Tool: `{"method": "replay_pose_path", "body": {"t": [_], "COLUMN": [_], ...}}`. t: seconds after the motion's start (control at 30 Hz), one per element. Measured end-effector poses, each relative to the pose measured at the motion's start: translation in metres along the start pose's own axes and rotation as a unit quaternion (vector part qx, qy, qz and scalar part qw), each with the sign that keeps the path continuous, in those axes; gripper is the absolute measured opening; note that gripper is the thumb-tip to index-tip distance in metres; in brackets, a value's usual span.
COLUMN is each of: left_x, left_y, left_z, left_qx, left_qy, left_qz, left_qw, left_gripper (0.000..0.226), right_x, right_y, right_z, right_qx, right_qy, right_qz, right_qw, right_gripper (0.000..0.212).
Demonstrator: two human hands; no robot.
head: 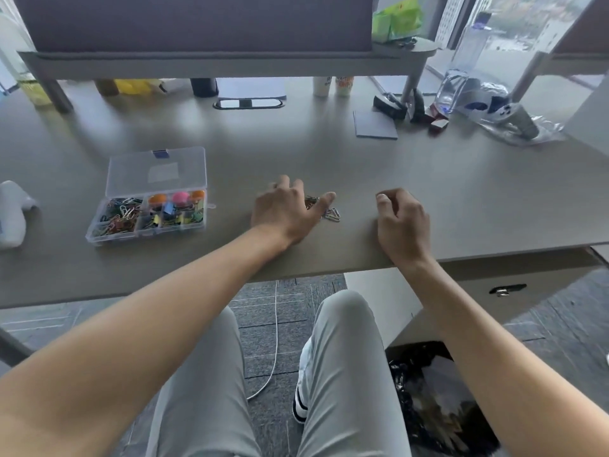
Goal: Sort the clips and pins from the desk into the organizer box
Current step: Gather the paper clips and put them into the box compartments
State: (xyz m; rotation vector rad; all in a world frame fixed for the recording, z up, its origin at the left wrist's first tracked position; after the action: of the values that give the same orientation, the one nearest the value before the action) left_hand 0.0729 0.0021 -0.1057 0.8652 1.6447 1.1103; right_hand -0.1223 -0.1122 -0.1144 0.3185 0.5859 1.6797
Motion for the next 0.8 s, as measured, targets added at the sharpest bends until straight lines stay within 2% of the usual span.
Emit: {"method": "replay_pose_path", "body": {"t": [0.1,0.17,0.33,0.47,0.7,0.8], "left_x": [-0.007,-0.015,-0.035,-0.043,-0.057,-0.063], "left_y": [-0.003,-0.006,-0.012,-0.016,-0.015,-0.015], "left_z": [-0.020,-0.030,-0.033,-0.036,-0.039,-0.041], "left_qx": [-0.060,-0.088,-0.101,-0.109,-0.071,-0.003], "left_qy": [-0.021,-0.044,-0.111,-0.151,-0.119,-0.099], "left_qz": [0.011,0.026,0.040,0.061,0.056,0.047], "left_qw": [0.998,0.995,0.988,0.981,0.989,0.994], "left_gripper": [0.089,0.086,0.045,0.031,0.033,0.033], "right_x": [0.005,0.007,0.009,0.011,0.016,0.015], "right_y": [0.001,0.000,-0.002,-0.004,-0.006,-0.005], "right_z": [0.001,0.002,0.004,0.005,0.012,0.010], "right_qx": [0.006,0.015,0.030,0.044,0.090,0.089], "right_qy": [0.006,0.009,0.013,0.024,0.045,0.042], "right_qz": [-0.003,-0.008,-0.009,-0.010,-0.017,-0.017], "right_qw": [1.000,1.000,0.999,0.999,0.995,0.995], "right_gripper": [0.020,0.020,0.018,0.019,0.018,0.018]}}
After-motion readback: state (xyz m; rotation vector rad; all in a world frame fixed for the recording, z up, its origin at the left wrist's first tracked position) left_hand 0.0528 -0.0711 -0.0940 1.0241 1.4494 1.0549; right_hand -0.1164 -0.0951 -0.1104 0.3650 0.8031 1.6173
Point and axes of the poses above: each hand's wrist, its own x-axis away from the middle knuckle, its own y-axis out of the back of the hand, z = x × y, the point moved 8 cm from there along -x, towards the middle knuckle, and after that the axes turned 15 degrees about -y, right-handed, at the moved point
